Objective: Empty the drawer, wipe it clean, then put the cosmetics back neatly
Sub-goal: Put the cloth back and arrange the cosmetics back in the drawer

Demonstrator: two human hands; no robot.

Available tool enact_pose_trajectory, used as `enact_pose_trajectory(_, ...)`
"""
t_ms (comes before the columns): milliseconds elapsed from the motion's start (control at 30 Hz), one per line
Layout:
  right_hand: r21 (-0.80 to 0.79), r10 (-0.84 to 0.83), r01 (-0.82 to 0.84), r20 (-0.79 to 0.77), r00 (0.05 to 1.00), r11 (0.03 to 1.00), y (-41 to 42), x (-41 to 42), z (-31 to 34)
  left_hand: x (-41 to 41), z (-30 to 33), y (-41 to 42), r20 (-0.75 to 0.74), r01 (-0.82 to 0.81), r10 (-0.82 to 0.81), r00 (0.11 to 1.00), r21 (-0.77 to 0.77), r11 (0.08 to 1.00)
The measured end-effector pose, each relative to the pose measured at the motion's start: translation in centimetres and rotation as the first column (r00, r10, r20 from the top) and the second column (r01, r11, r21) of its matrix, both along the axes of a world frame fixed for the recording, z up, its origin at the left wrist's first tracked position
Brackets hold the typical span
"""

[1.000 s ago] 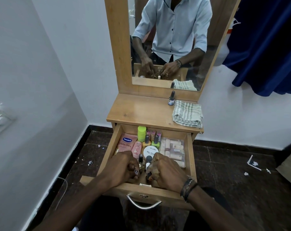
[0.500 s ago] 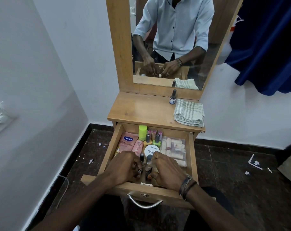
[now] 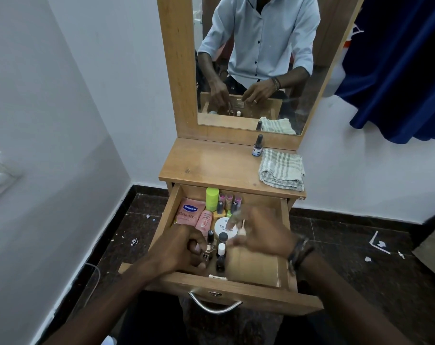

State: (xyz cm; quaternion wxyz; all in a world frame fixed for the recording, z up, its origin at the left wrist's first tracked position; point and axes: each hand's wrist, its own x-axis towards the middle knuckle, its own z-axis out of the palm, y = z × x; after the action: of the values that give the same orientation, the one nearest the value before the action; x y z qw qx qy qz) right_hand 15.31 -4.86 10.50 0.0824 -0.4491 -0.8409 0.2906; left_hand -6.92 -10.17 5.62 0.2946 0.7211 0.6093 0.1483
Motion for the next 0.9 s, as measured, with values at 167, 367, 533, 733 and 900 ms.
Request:
enact_pose_trajectory(167, 0.217, -0.272, 0.339, -0.285, 0.919, 0.916, 7.4, 1.1, 4.3, -1.6, 0.0, 0.3, 0.288, -0.201, 0.197, 0.937, -0.014, 0.979)
enact_pose_trajectory(367, 0.456, -0.489, 0.566, -0.286, 0.824, 0.686, 15.5, 0.9, 6.7, -2.4, -1.9, 0.2, 0.499, -0.407, 0.362, 0.788, -0.02, 0.913)
enact_pose_trajectory(533, 0.525, -0.481, 0.396, 0.03, 0.876, 0.753, 18.3, -0.2, 6.2, -2.8, -2.5, 0.3, 0.545, -0.43, 0.369, 0.753, -0.017, 0.903)
enact_pose_trajectory(733, 0.486, -0.476, 0.42, -0.007, 0.879, 0.767, 18.2, -0.1, 4.4, -2.7, -2.6, 0.5, 0.549, -0.43, 0.378, 0.745, -0.037, 0.902)
enact_pose_trajectory(900, 0.498, -0.492, 0.442, -0.035, 0.87, 0.746, 17.9, -0.1, 3.9, -2.6, -2.7, 0.5, 0.562, -0.436, 0.376, 0.736, -0.031, 0.899)
